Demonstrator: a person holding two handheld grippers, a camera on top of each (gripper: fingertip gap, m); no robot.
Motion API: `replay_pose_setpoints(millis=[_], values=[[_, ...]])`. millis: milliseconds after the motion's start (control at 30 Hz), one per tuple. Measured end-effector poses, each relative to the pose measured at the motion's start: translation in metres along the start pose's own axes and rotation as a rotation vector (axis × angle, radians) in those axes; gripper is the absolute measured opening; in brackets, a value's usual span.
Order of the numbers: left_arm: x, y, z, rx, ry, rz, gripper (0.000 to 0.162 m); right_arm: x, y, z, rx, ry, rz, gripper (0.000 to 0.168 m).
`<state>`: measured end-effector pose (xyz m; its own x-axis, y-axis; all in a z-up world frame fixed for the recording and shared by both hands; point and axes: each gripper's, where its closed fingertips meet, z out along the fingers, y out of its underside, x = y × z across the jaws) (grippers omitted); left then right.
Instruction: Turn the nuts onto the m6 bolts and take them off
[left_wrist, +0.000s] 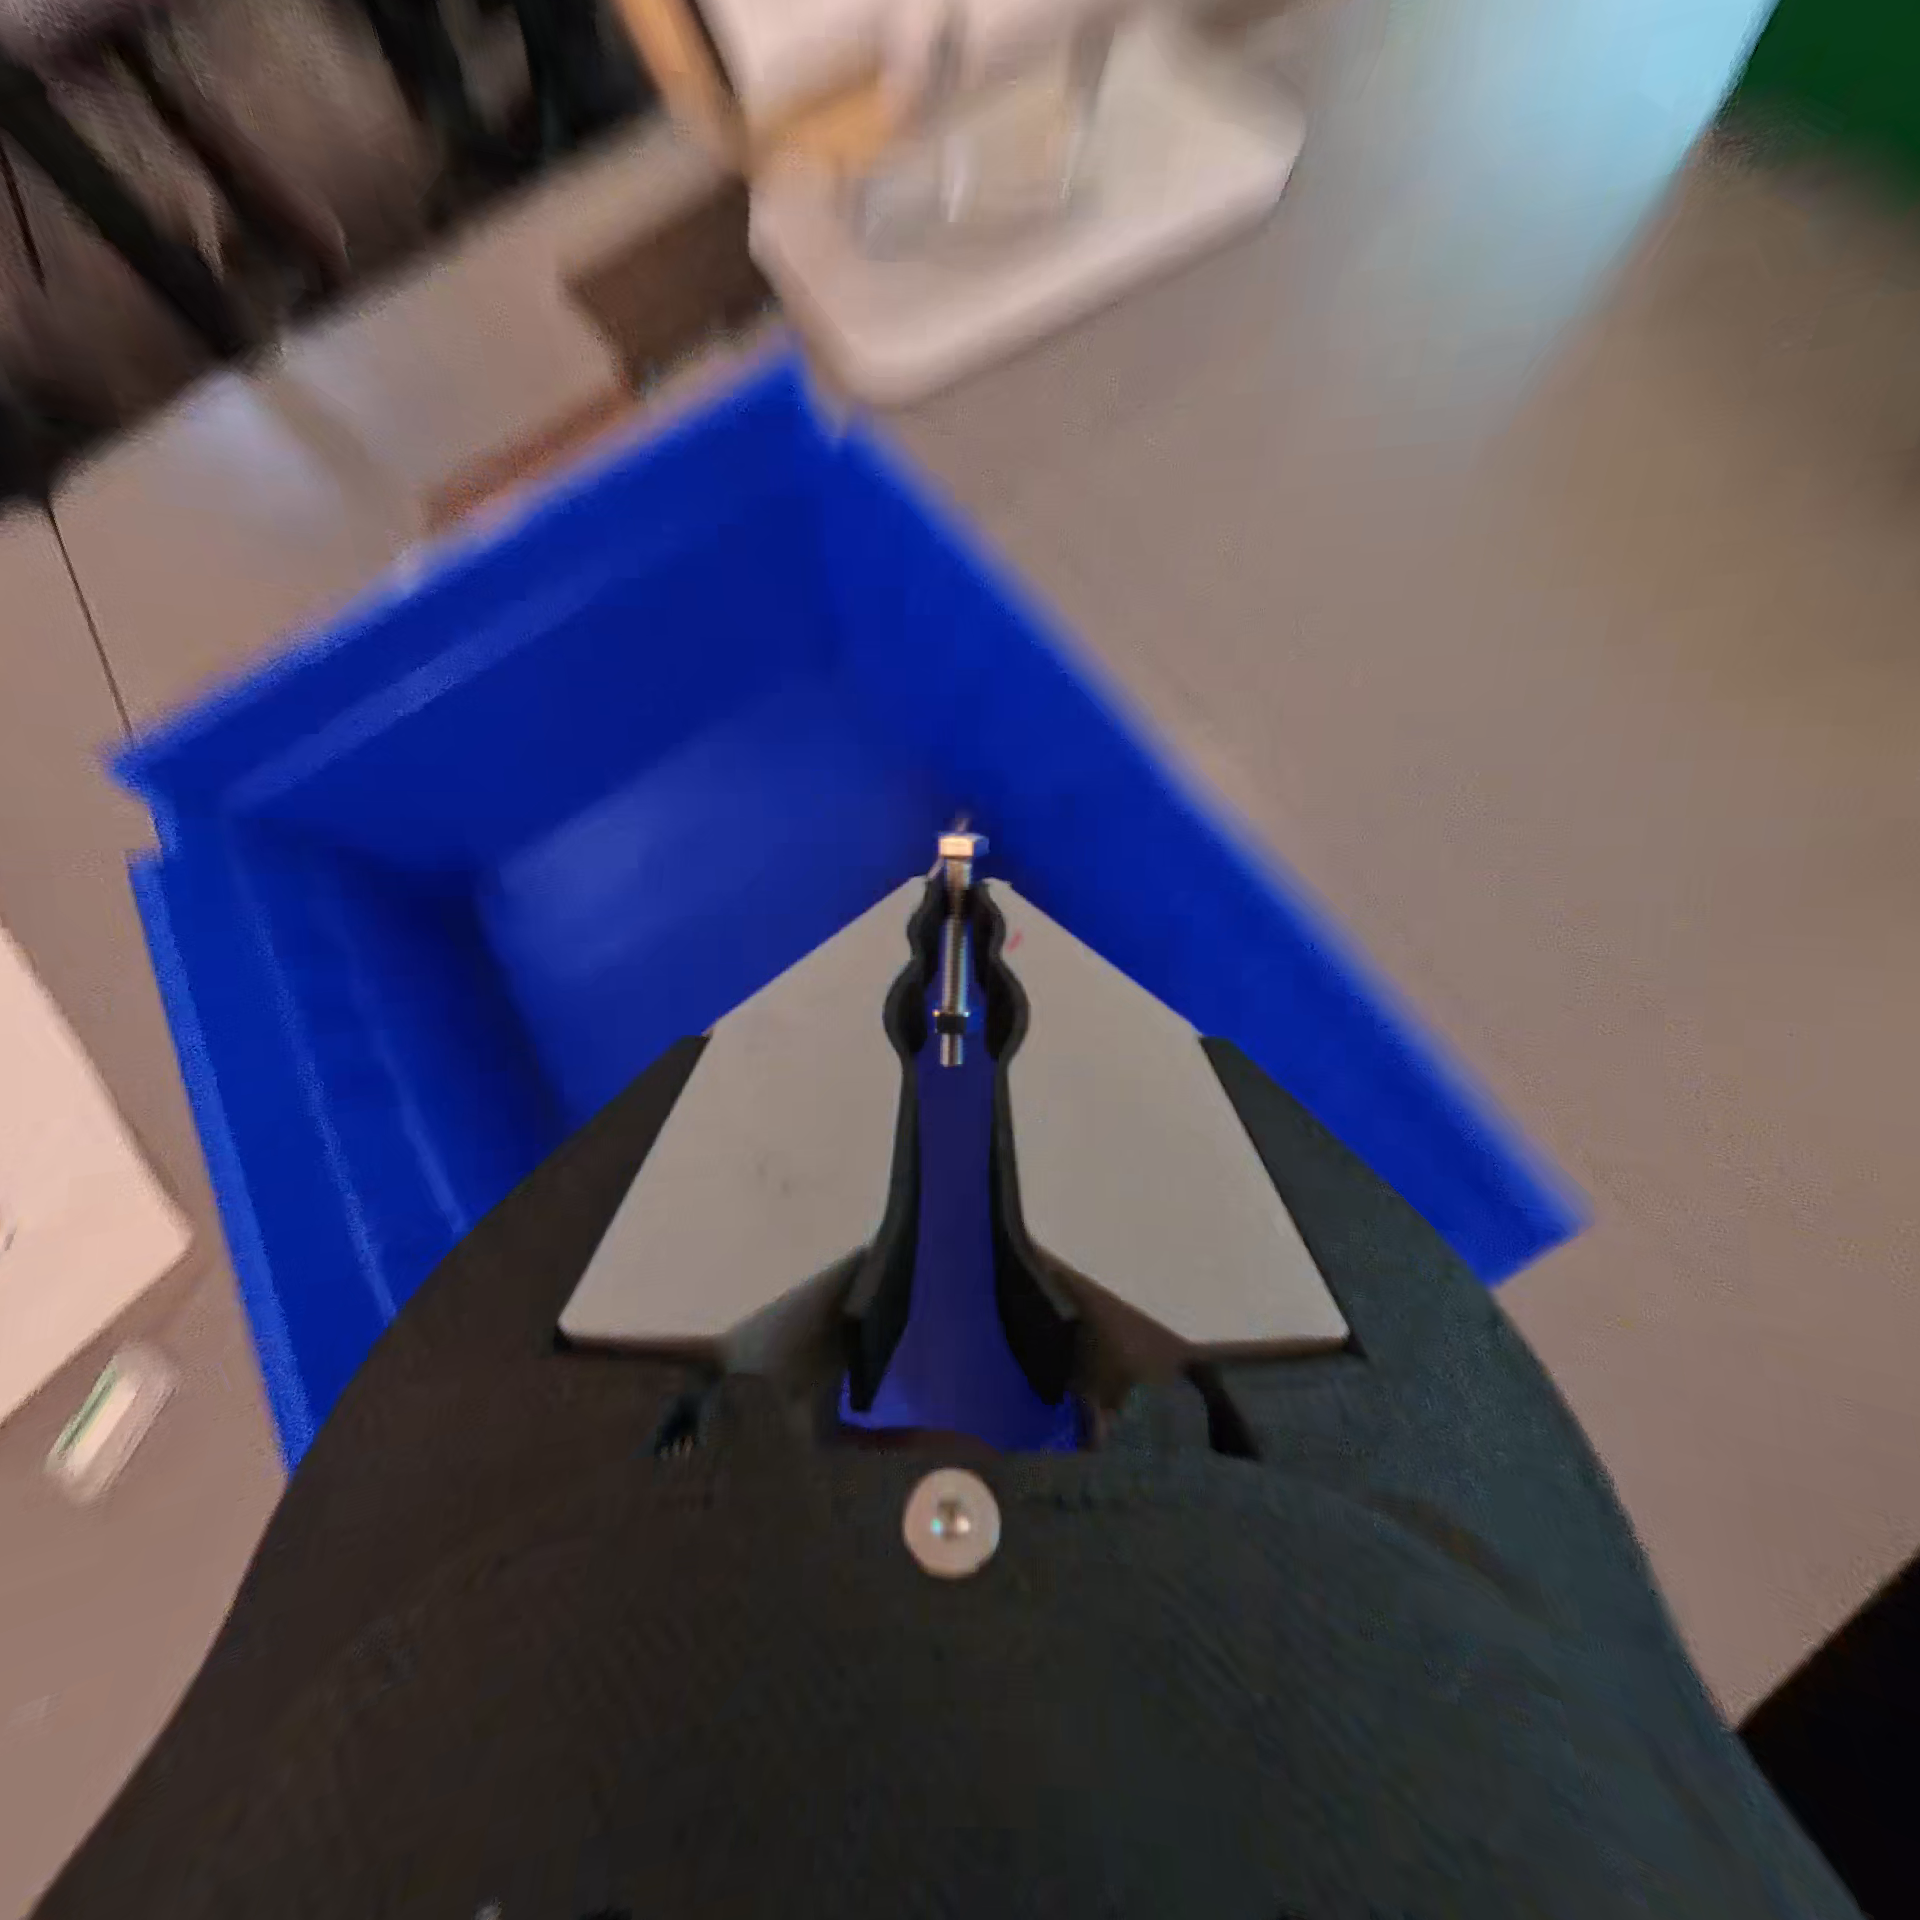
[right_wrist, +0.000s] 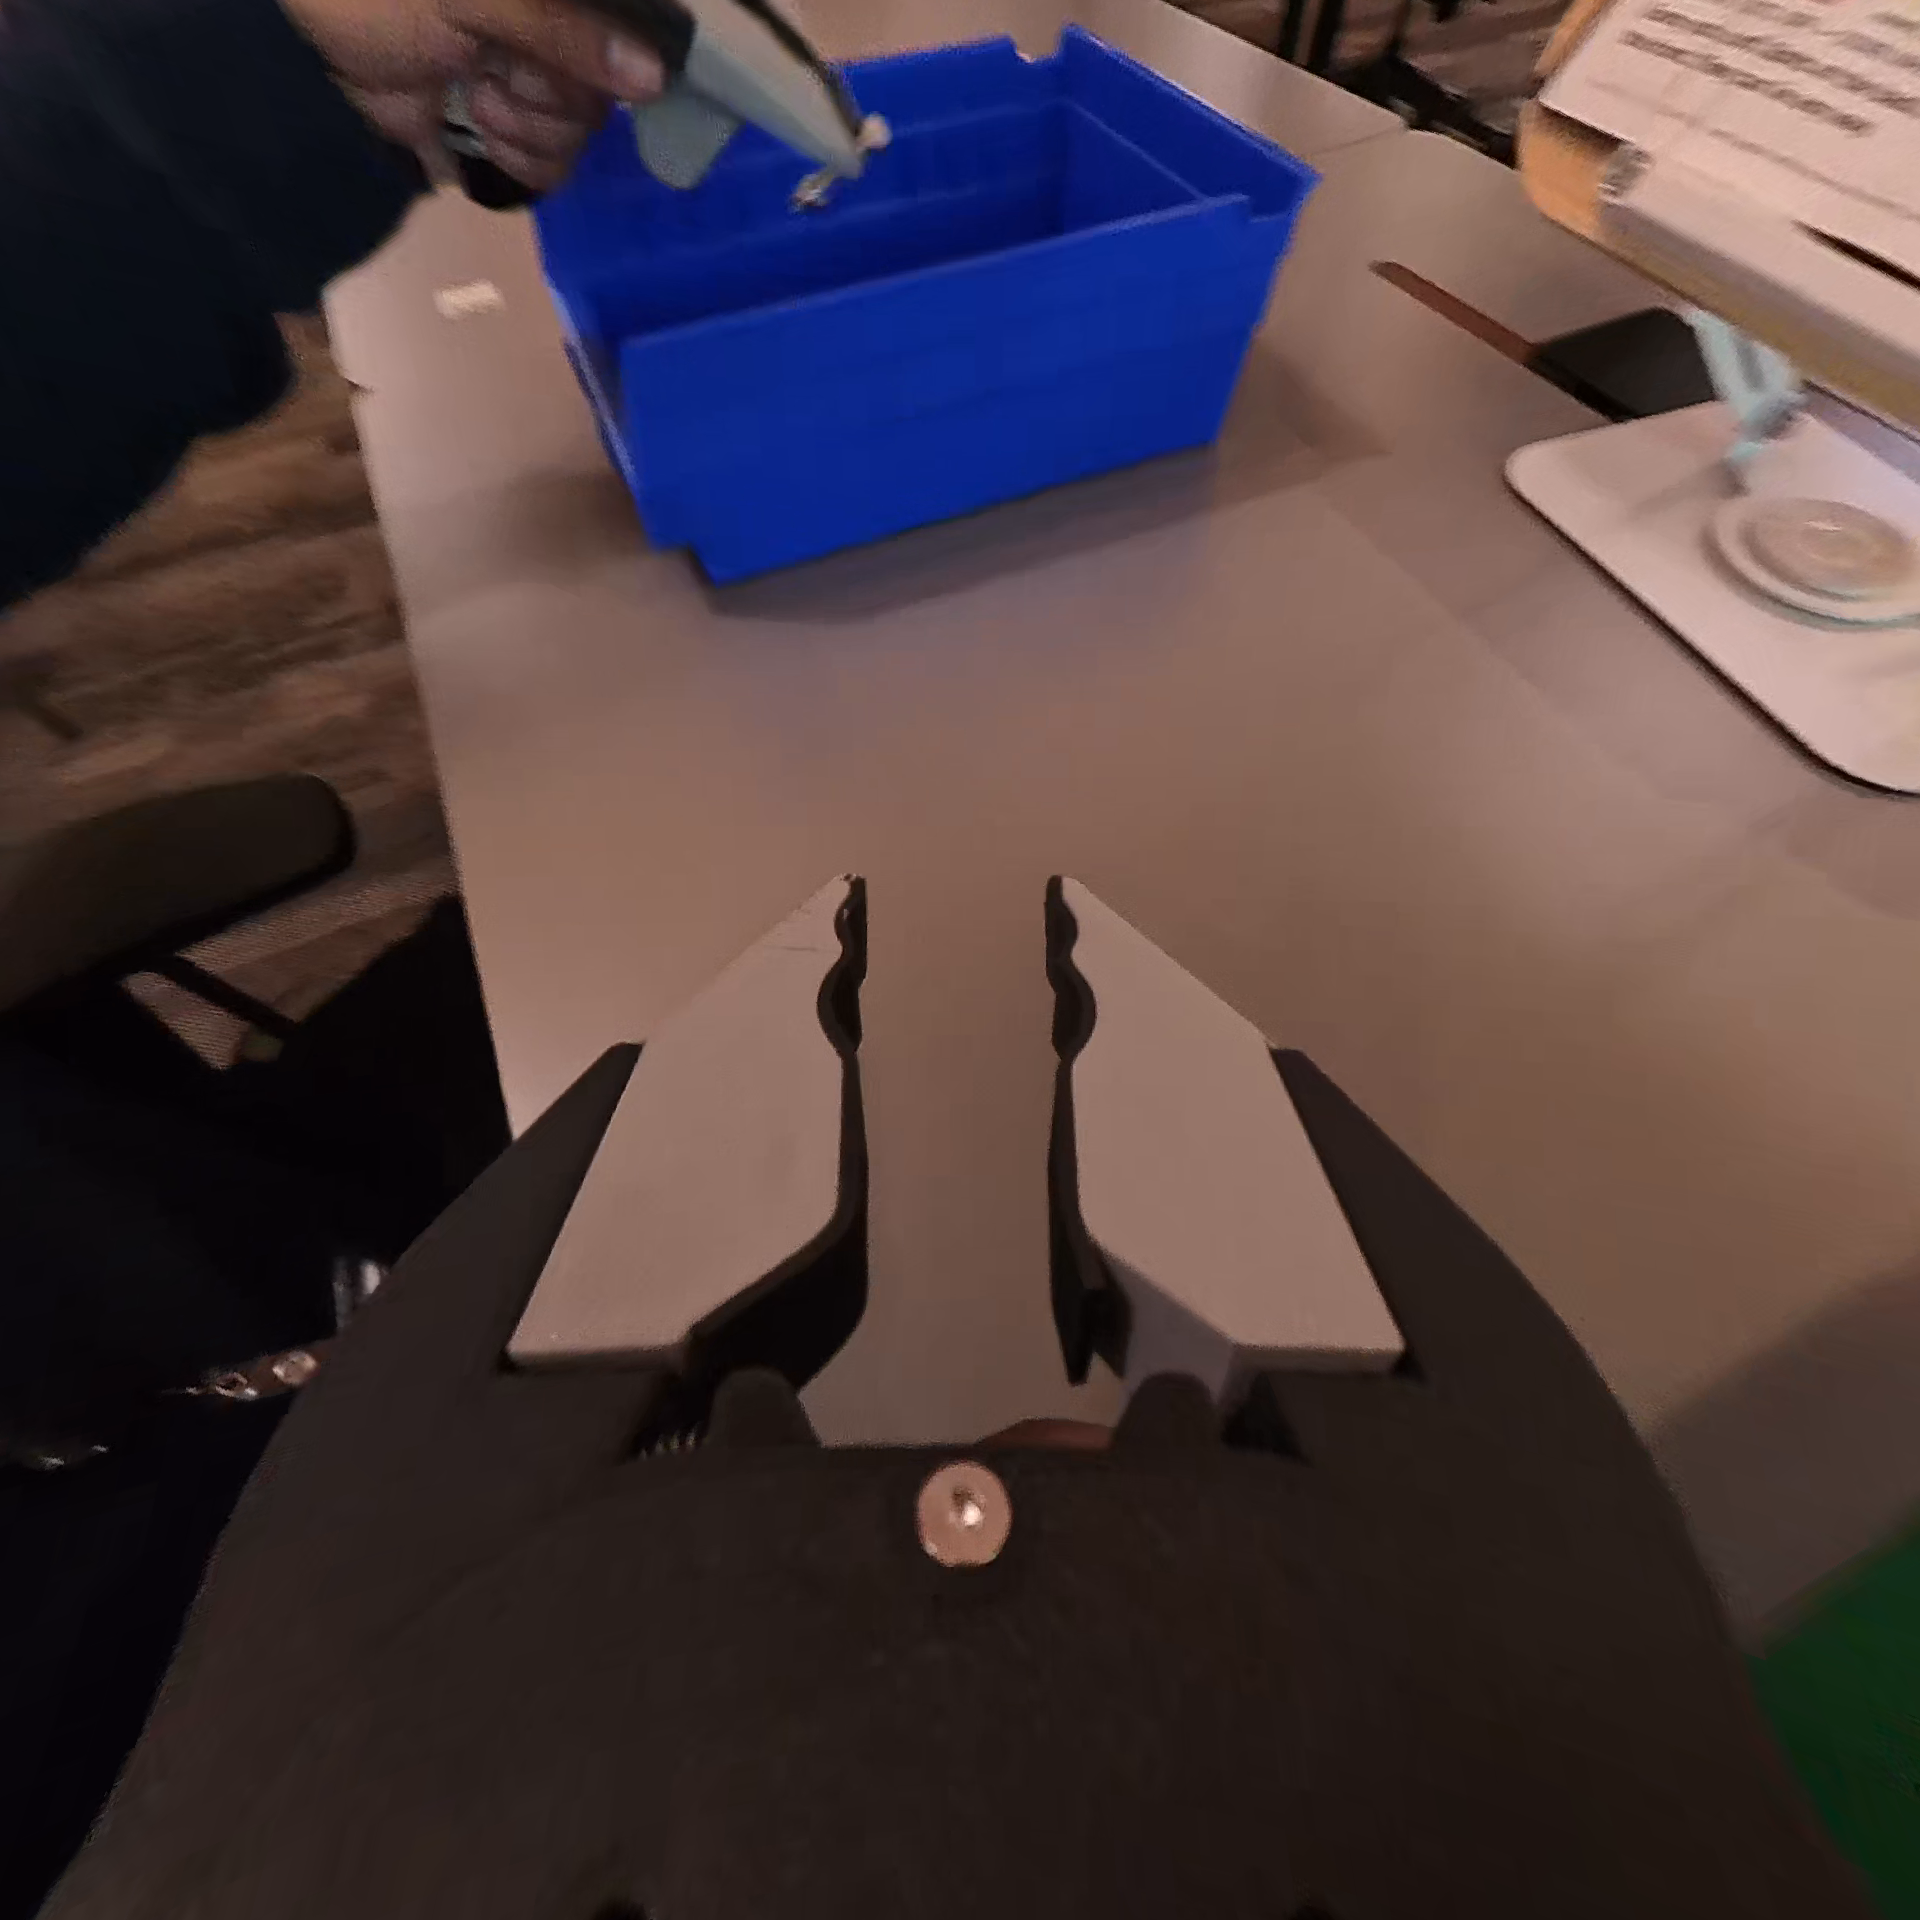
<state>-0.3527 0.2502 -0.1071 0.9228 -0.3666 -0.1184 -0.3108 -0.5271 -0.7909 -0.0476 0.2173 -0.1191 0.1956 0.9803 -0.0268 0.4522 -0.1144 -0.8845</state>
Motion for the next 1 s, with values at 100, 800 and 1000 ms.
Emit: replay_pose_setpoints(millis=[100,800,1000], values=[[0.063,-0.069,-0.027,0.300,0.178,-0.026,0.003,-0.015,-0.025,0.025,0.099,-0.110,0.027,0.033],[0.232,-0.076,0.029,0.441,0.533,-0.107,0.014,0.000,-0.025,0.053,0.163,-0.237,0.114,0.007],[0.242,-0.057,0.041,0.351,0.588,-0.092,0.028,0.003,0.016,0.060,-0.074,-0.156,-0.067,0.007]])
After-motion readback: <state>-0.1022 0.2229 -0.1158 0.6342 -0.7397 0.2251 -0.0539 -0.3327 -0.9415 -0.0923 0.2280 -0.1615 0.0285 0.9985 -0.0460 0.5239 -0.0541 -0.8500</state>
